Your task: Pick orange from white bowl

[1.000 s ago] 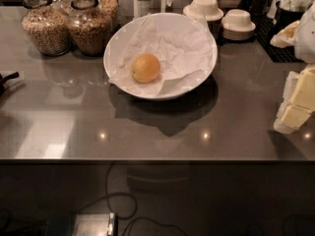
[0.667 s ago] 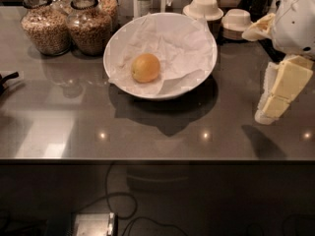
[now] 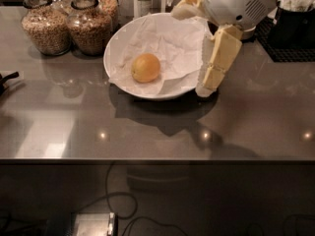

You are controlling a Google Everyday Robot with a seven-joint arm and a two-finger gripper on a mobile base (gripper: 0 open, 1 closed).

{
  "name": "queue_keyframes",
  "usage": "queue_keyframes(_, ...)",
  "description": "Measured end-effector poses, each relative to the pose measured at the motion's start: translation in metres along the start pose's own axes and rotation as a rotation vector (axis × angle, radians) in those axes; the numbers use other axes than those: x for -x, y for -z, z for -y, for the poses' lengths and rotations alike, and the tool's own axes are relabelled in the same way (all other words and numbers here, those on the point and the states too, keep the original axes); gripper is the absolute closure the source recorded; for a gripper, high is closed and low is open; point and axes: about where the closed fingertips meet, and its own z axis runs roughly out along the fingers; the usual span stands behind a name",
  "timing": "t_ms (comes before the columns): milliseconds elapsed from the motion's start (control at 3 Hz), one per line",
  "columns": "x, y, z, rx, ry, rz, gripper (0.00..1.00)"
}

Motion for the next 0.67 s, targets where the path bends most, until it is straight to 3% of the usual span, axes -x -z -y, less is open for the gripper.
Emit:
queue_keyframes(333,0.034,-0.023,0.024,0.026,0.031,0.076,0.00)
queue_keyframes(667,0.054,-0.045,0.042,0.043,0.029,0.125,0.00)
